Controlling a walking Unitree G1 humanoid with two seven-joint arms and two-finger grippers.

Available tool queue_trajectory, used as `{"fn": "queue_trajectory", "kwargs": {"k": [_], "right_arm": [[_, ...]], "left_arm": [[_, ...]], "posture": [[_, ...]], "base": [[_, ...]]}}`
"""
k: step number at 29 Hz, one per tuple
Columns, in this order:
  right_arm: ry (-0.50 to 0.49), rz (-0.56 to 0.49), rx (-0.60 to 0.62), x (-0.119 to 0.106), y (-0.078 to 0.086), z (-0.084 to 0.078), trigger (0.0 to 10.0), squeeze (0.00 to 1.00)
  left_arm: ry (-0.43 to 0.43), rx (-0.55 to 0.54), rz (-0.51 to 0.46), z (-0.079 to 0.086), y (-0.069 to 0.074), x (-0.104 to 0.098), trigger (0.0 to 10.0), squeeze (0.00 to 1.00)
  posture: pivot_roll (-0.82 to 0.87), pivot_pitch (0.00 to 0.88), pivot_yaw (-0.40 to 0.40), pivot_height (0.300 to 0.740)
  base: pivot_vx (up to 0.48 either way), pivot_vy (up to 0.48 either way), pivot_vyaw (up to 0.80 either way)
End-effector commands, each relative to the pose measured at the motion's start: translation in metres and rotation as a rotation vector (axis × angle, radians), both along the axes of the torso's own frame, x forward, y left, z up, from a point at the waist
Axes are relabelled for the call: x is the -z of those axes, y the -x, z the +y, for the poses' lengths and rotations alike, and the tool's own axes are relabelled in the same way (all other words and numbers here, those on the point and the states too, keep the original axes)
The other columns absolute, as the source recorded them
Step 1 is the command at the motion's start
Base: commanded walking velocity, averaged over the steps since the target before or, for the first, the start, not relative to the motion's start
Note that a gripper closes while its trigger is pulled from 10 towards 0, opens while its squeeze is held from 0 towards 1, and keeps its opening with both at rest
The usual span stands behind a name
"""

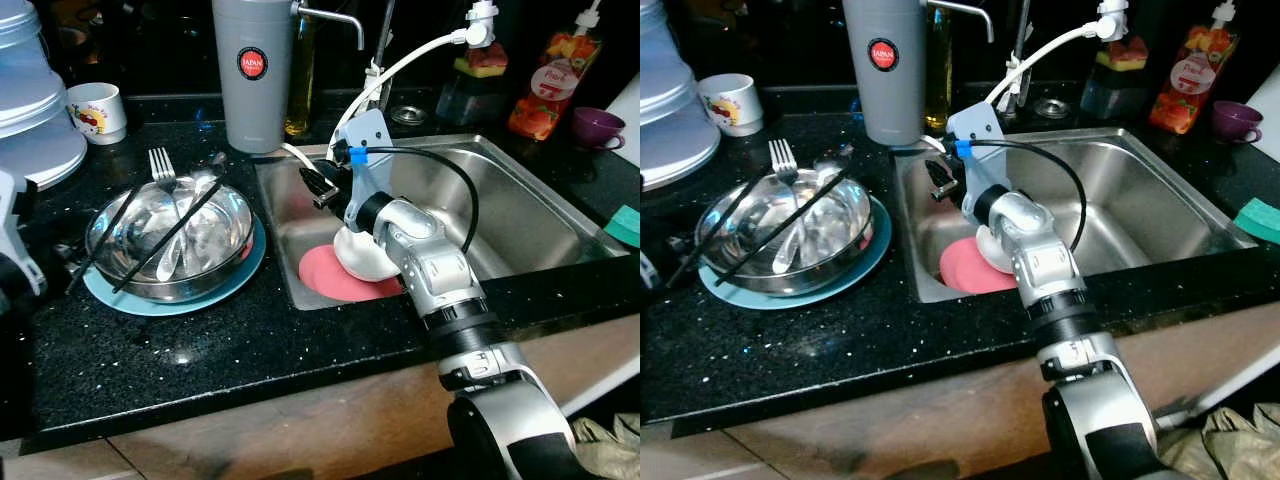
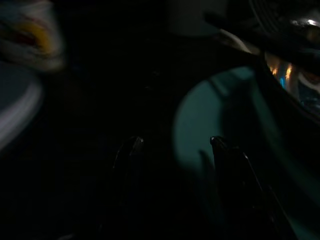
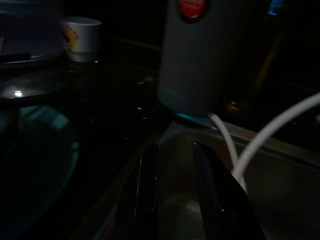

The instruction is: Kitchen organization

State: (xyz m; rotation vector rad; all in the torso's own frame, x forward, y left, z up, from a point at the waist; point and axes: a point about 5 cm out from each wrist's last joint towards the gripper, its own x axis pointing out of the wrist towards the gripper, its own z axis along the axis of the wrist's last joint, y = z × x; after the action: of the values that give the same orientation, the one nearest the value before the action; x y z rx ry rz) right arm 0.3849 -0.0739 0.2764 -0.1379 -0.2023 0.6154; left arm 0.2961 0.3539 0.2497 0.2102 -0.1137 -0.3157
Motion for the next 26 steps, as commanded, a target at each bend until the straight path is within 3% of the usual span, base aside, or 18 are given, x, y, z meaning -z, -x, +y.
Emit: {"fn": "queue_trajectory", "kwargs": {"k": [1,5,9,17,19,20,21,22,26], "right_arm": [[-0.038,-0.006,-0.004,-0.01,0.001,-0.002,10.0,0.0],[-0.108,0.028,-0.04,-0.018,0.0,-0.002,10.0,0.0],[-0.162,0.069,-0.16,-0.028,0.004,0.007,10.0,0.0],[-0.153,0.059,-0.343,-0.048,0.015,0.032,10.0,0.0],[-0.124,0.068,-0.411,-0.051,0.021,0.039,10.0,0.0],[-0.049,0.083,-0.517,-0.052,0.031,0.049,10.0,0.0],[-0.049,0.083,-0.517,-0.052,0.031,0.049,10.0,0.0],[0.012,0.101,-0.542,-0.05,0.033,0.053,10.0,1.0],[0.073,0.115,-0.566,-0.05,0.035,0.056,10.0,1.0]], "left_arm": [[-0.04,-0.021,-0.009,0.009,0.013,-0.016,10.0,0.0],[-0.089,0.064,0.01,0.008,0.042,-0.038,10.0,0.0],[-0.111,0.129,0.019,-0.007,0.051,-0.043,10.0,0.0],[-0.073,0.14,0.018,-0.037,0.045,-0.022,10.0,0.0],[-0.054,0.122,0.01,-0.042,0.043,-0.018,10.0,0.0],[-0.035,0.086,-0.001,-0.046,0.039,-0.014,10.0,0.0],[-0.035,0.086,-0.001,-0.046,0.039,-0.014,10.0,0.0],[-0.03,0.026,-0.004,-0.042,0.036,-0.012,10.0,0.0],[-0.024,-0.017,-0.022,-0.038,0.036,-0.017,10.0,0.0]], "posture": [[0.02,0.118,-0.045,0.74],[0.03,0.116,-0.05,0.74],[0.05,0.11,-0.056,0.74],[0.04,0.089,-0.066,0.74],[0.04,0.085,-0.065,0.74],[0.03,0.081,-0.064,0.74],[0.03,0.081,-0.064,0.74],[0.03,0.076,-0.063,0.74],[0.03,0.072,-0.063,0.74]], "base": [[0.0,0.0,0.0],[0.0,0.0,0.0],[0.0,0.0,0.0],[0.0,0.0,0.0],[0.0,0.0,0.0],[0.0,0.0,0.0],[0.0,0.0,0.0],[0.0,0.0,0.0],[0.0,0.0,0.0]]}}
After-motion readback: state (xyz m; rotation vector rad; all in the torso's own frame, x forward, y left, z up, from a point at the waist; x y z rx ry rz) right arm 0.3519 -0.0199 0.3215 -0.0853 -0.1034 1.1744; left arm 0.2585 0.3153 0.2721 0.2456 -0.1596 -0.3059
